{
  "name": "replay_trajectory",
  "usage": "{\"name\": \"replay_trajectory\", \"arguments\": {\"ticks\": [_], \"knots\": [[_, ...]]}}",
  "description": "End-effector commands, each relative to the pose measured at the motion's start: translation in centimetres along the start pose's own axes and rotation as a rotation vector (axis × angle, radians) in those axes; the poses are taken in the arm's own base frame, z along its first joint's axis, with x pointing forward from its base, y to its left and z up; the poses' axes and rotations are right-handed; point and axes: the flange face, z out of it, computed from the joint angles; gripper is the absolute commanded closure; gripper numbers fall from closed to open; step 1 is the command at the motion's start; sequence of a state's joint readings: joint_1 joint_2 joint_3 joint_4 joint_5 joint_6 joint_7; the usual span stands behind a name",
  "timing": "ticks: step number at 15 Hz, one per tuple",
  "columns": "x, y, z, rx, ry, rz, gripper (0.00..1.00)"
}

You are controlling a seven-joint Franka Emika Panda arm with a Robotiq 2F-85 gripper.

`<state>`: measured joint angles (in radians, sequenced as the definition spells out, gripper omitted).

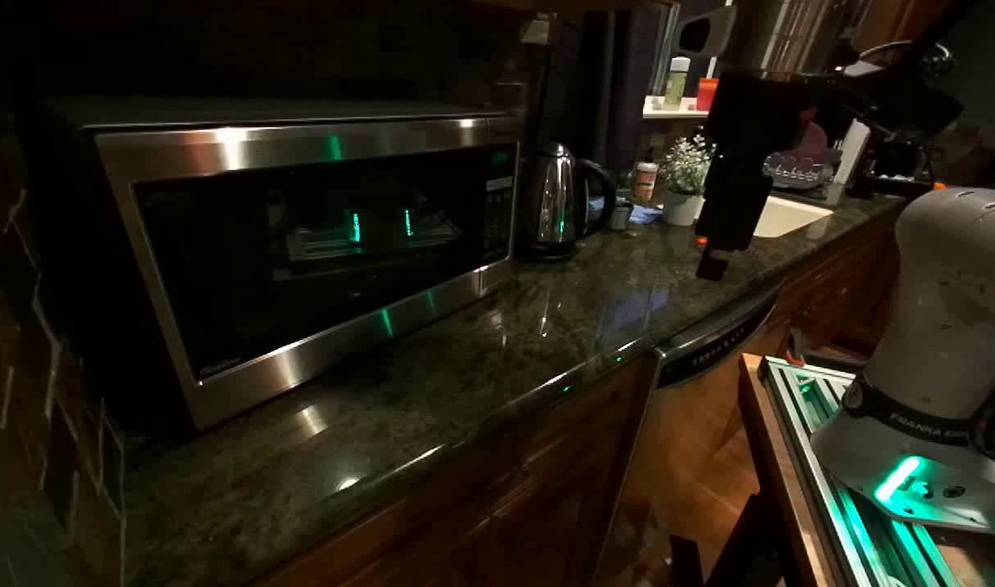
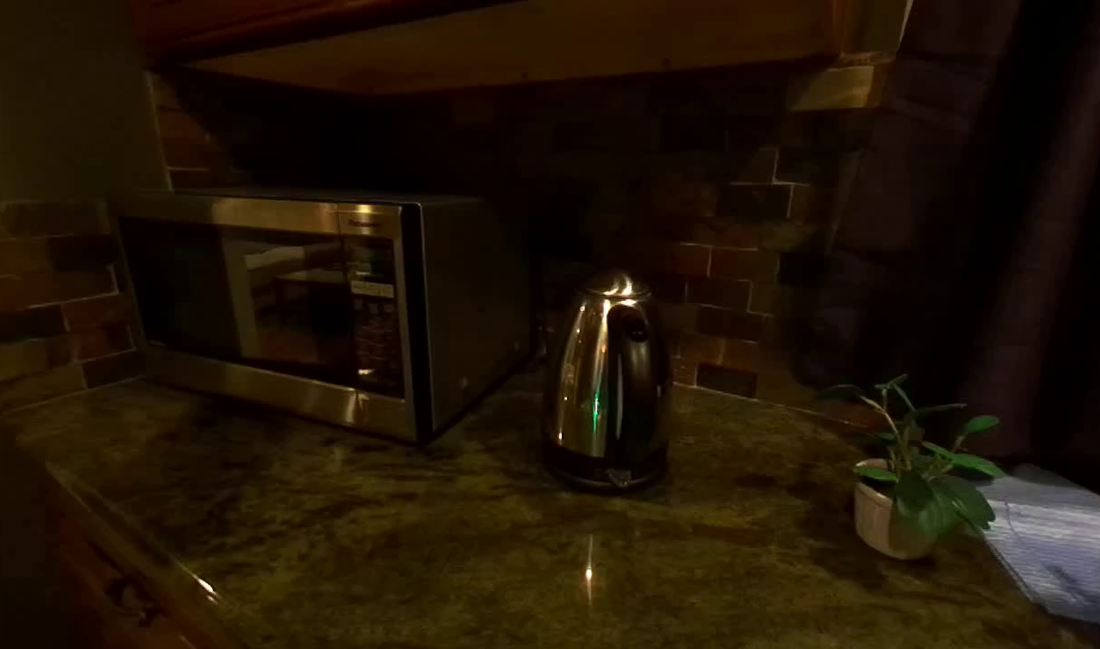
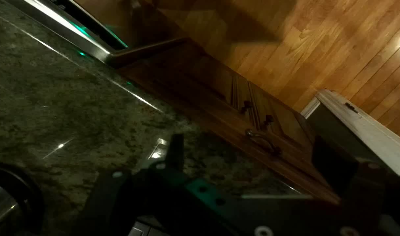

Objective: Take the kettle off of it's stand

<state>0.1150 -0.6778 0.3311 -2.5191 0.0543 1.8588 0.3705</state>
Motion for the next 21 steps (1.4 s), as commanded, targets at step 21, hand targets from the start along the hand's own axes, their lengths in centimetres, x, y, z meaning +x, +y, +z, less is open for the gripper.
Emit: {"name": "replay_trajectory", "arguments": {"ticks": [21], "knots": [[-3.9, 22.3, -0.1, -0.102, 0.05, -0.06, 0.0]]}}
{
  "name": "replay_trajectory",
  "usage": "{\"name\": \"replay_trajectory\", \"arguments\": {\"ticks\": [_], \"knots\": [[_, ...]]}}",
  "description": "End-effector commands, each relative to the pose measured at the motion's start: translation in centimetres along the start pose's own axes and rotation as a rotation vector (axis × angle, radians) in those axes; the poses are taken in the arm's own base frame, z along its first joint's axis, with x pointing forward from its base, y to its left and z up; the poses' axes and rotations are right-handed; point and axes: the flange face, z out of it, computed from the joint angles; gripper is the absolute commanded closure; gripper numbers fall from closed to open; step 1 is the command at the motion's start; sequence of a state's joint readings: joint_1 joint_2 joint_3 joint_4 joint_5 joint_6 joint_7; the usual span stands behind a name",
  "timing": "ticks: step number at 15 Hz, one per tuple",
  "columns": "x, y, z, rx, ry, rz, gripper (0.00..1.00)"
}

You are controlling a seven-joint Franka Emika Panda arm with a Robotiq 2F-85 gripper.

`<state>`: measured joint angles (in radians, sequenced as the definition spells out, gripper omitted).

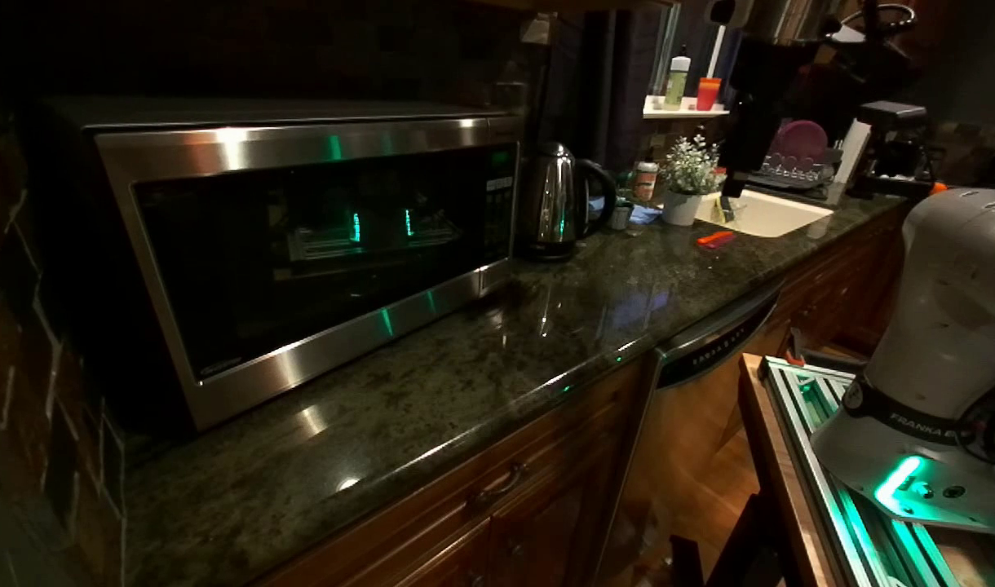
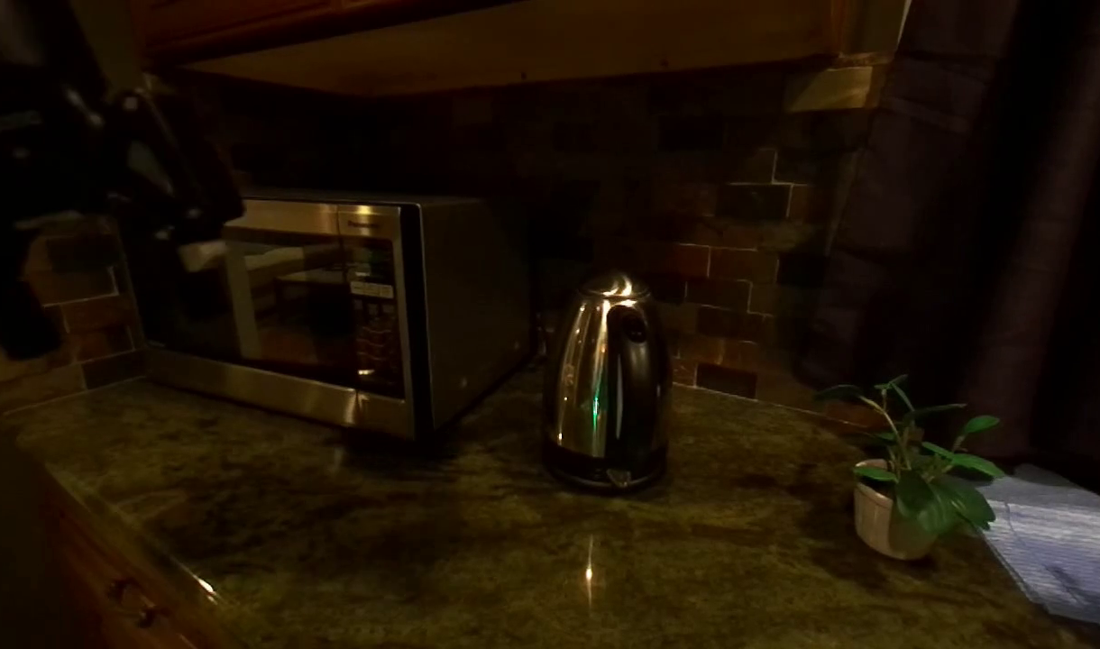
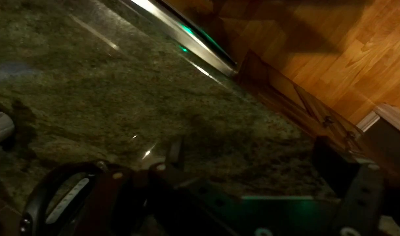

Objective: Take the kettle off of it's stand

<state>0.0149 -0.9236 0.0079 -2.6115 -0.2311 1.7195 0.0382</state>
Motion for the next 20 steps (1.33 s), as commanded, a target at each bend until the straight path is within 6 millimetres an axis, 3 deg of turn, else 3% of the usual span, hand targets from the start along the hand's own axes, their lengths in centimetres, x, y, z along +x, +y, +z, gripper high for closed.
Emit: {"name": "replay_trajectory", "arguments": {"ticks": [1, 4, 6, 7, 9, 15, 20], "knots": [[-0.9, 6.1, 1.9, -0.004, 0.08, -0.031, 0.0], [-0.5, 10.9, 3.4, 0.013, 0.171, -0.068, 0.0], [0.3, 13.9, 4.4, 0.054, 0.225, 0.068, 0.0], [-0.2, 12.1, 3.1, 0.038, 0.201, 0.001, 0.0], [-0.1, 13.8, 3.8, 0.05, 0.225, 0.049, 0.0], [0.1, 13.9, 4.1, 0.049, 0.219, 0.055, 0.0], [2.6, 16.2, 6.2, 0.109, 0.235, 0.071, 0.0]]}}
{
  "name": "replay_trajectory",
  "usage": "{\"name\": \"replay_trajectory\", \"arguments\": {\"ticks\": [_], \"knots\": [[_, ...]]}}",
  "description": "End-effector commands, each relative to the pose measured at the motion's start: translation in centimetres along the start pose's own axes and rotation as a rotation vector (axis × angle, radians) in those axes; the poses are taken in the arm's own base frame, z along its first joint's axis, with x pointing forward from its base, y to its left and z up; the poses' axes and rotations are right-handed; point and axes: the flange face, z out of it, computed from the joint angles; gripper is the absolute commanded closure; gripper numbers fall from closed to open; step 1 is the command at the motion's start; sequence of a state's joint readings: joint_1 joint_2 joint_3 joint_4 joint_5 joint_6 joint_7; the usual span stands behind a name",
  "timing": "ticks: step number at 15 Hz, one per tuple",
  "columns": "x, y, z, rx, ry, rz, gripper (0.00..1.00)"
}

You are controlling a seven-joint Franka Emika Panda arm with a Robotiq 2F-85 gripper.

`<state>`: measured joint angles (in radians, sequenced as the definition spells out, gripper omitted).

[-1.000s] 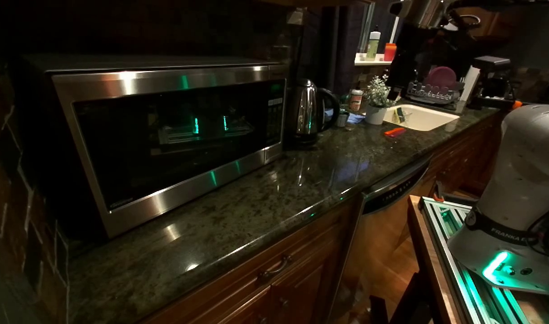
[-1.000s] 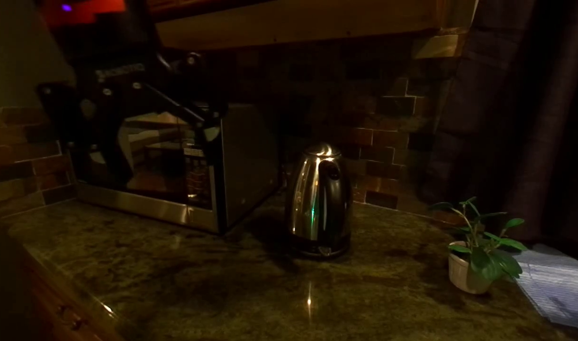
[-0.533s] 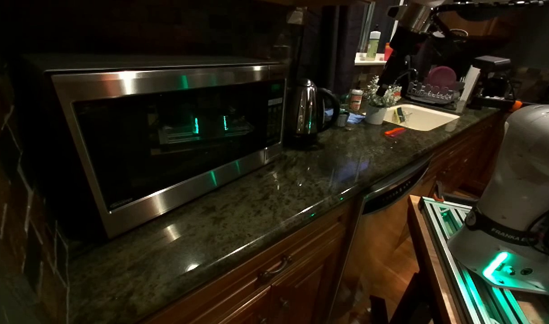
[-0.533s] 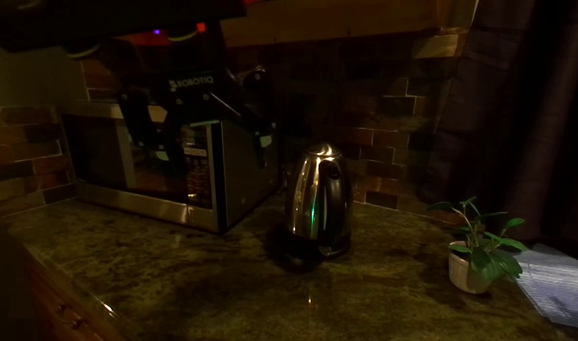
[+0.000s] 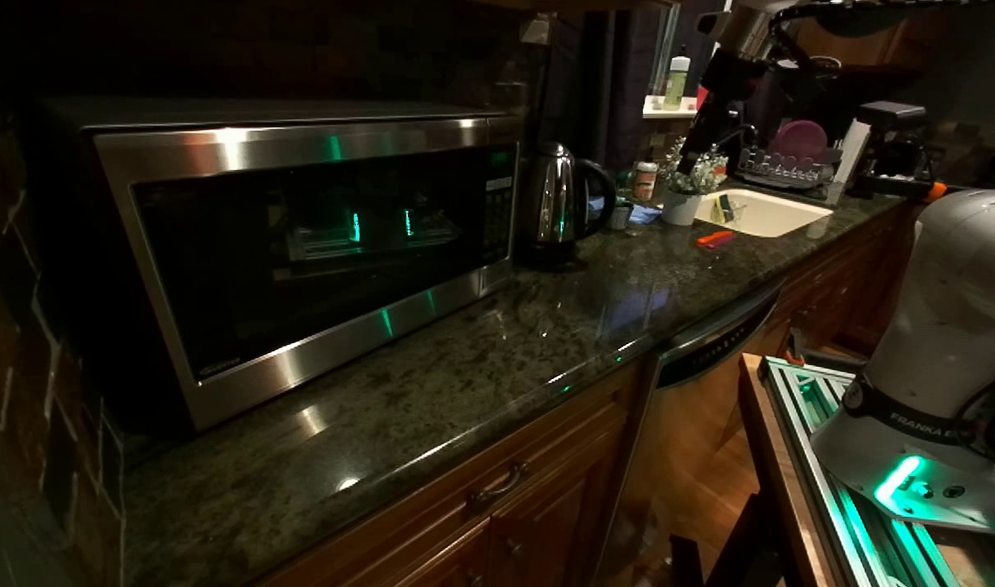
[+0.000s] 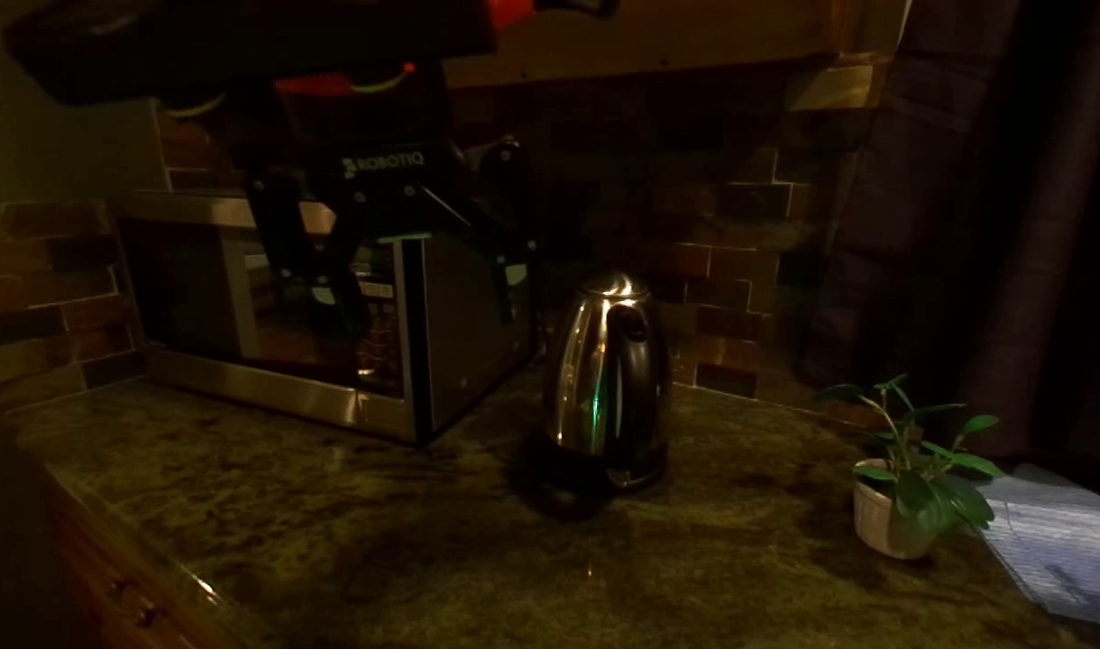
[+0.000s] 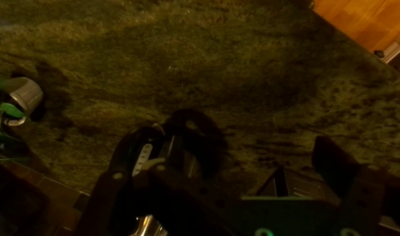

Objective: Take the kettle off of it's stand

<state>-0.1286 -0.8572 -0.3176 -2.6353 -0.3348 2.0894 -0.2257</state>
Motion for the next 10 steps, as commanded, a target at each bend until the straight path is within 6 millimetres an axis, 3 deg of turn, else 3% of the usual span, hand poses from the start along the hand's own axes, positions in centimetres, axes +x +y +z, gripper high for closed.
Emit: {"name": "replay_trajectory", "arguments": {"ticks": [1, 4, 10], "knots": [[2.1, 2.0, 2.3, 0.026, 0.038, 0.002, 0.0], [3.3, 3.8, 3.9, 0.022, 0.133, -0.011, 0.0], [3.0, 8.5, 8.4, 0.015, 0.194, -0.015, 0.0]]}}
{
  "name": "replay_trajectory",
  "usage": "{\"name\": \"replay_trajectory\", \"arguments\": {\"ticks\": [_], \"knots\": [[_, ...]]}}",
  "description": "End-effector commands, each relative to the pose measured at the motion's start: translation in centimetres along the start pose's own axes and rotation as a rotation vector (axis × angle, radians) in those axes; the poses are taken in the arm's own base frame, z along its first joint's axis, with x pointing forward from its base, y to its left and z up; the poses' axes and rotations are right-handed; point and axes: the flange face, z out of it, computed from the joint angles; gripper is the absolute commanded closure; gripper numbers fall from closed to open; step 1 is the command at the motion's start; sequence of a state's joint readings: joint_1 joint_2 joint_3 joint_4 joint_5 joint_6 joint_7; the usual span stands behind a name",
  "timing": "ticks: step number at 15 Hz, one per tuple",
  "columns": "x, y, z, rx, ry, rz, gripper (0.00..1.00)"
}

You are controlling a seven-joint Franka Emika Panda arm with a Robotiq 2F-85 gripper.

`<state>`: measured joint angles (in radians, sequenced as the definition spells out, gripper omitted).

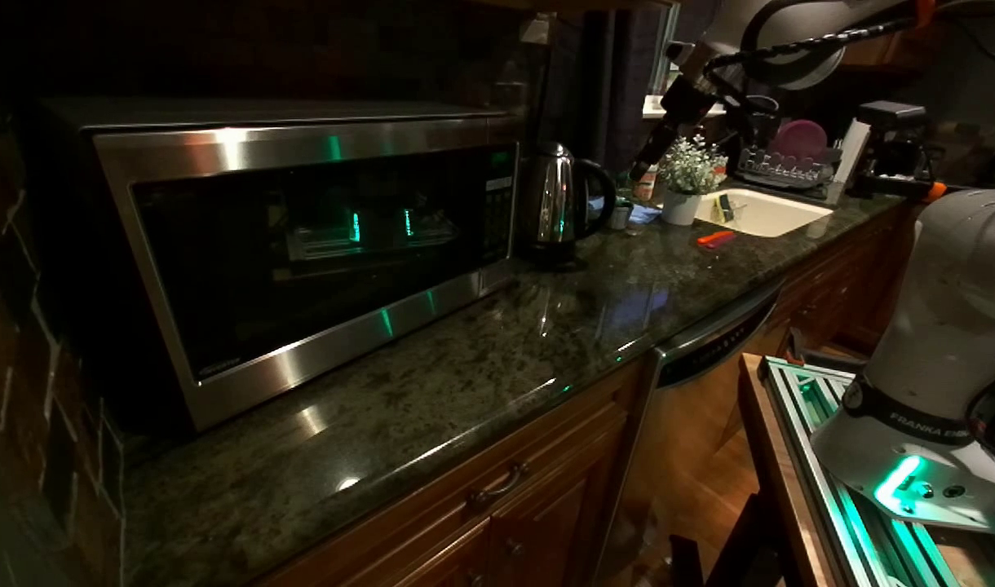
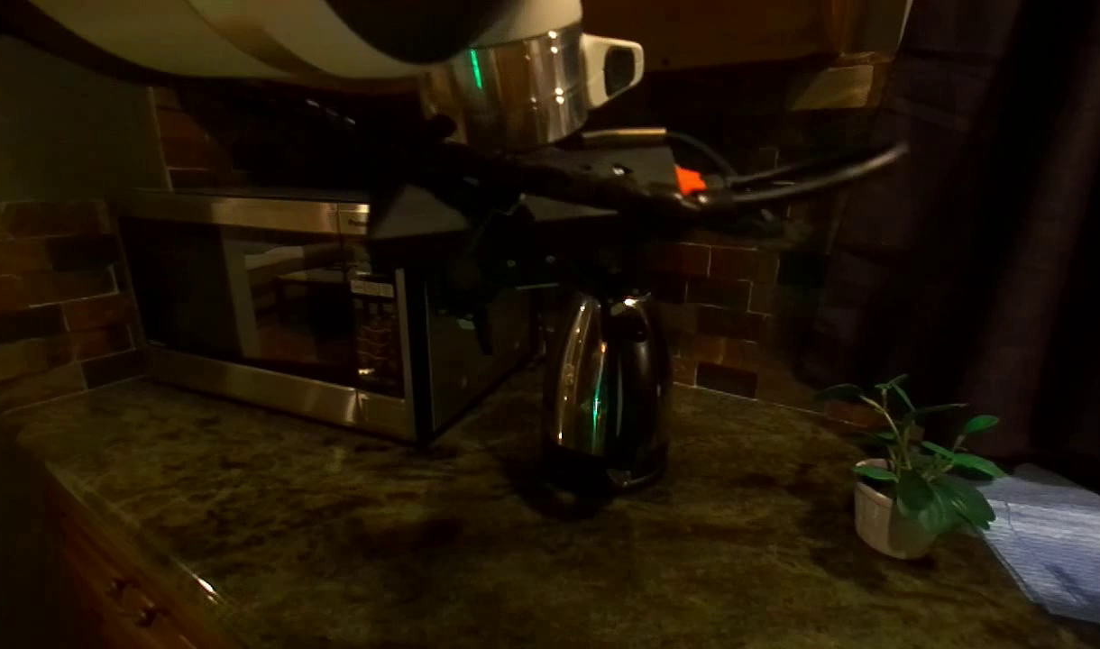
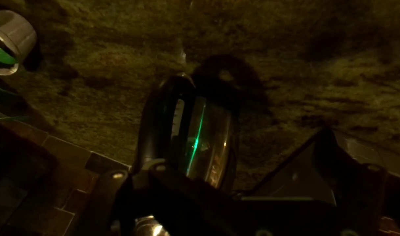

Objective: Take the kettle off of it's stand

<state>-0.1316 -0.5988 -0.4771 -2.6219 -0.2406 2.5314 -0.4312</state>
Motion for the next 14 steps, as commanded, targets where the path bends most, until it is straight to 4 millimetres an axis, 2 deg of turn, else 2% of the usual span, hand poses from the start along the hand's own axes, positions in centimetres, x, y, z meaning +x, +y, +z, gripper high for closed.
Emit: {"name": "replay_trajectory", "arguments": {"ticks": [1, 9, 14], "knots": [[-0.6, 3.1, 2.3, 0.011, 0.011, -0.003, 0.0], [1.9, 7.9, 3.2, 0.016, 0.078, -0.092, 0.0], [3.0, 9.5, 4.3, 0.103, 0.149, -0.115, 0.0]]}}
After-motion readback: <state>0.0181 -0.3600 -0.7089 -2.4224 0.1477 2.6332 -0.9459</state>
